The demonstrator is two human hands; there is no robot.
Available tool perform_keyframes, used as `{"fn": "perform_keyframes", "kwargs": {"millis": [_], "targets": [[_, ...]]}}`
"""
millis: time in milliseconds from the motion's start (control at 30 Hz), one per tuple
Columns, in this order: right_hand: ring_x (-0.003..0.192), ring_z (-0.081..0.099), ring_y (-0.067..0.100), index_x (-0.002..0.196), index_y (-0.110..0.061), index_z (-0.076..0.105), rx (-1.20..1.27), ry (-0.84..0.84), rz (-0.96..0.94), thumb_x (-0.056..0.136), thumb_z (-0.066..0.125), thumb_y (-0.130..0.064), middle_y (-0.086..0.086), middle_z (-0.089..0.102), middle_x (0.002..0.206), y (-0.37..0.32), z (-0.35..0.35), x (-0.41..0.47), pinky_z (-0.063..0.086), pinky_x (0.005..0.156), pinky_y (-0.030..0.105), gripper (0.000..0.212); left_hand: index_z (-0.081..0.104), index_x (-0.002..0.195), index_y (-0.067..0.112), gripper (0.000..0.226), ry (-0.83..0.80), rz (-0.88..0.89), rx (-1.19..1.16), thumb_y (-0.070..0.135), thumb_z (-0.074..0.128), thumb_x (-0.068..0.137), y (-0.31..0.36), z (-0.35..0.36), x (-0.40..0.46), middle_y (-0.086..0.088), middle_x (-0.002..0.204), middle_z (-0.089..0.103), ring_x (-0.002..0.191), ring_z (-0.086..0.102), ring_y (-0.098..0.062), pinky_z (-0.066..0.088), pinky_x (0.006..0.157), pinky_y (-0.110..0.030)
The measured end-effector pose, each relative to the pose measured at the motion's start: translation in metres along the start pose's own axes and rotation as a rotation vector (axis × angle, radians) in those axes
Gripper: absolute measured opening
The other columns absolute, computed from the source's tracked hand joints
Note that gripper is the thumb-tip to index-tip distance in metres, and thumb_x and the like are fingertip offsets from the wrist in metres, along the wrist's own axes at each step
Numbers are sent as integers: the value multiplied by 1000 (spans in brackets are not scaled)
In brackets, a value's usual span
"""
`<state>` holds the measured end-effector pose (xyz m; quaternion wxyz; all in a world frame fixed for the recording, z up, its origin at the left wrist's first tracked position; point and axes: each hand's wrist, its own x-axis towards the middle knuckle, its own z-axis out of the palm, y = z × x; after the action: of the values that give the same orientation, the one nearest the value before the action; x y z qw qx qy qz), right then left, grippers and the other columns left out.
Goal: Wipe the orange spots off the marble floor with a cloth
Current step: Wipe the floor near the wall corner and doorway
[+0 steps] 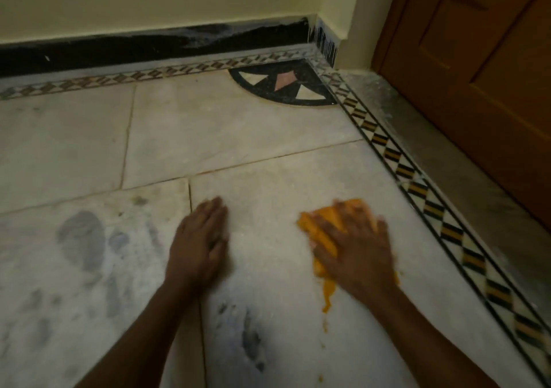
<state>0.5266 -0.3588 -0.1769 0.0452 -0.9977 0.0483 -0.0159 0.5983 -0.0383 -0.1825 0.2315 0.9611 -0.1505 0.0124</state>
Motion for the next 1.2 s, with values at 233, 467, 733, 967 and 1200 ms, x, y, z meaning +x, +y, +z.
{"fn": "perform_keyframes", "kwargs": {"millis": [233,467,733,967,1200], "targets": [[159,10,38,157,-59,19,28,-50,303,95,26,-76,-2,14,175,-34,3,50,6,123,66,65,6,165,28,66,-13,-105,186,52,21,105,61,37,-101,10,173,-1,160,-4,-11,10,129,-46],[159,19,32,154,-65,19,-20,-56,97,92,25,-77,-6,19,173,12,-10,-37,18,122,65,63,9,165,27,68,-50,-103,171,48,28,103,65,31,-93,8,174,0,160,-1,-12,15,127,-49],[157,20,43,157,-54,30,2,-40,112,96,34,-68,2,21,173,-49,5,-21,19,119,68,63,14,165,25,69,-72,-101,134,47,31,102,64,27,-95,7,174,2,160,1,-13,12,127,-49],[159,20,32,156,-61,19,-37,-34,17,95,27,-73,-2,23,173,52,-14,-81,26,119,67,62,17,164,24,68,-45,-78,112,47,29,101,63,27,-93,5,173,6,160,3,-14,12,127,-50],[154,26,44,156,-52,33,15,25,223,93,33,-69,3,29,171,-20,-3,-25,20,118,69,66,12,165,25,70,-41,-73,107,51,25,102,62,30,-94,6,173,0,160,-2,-11,7,129,-49]]}}
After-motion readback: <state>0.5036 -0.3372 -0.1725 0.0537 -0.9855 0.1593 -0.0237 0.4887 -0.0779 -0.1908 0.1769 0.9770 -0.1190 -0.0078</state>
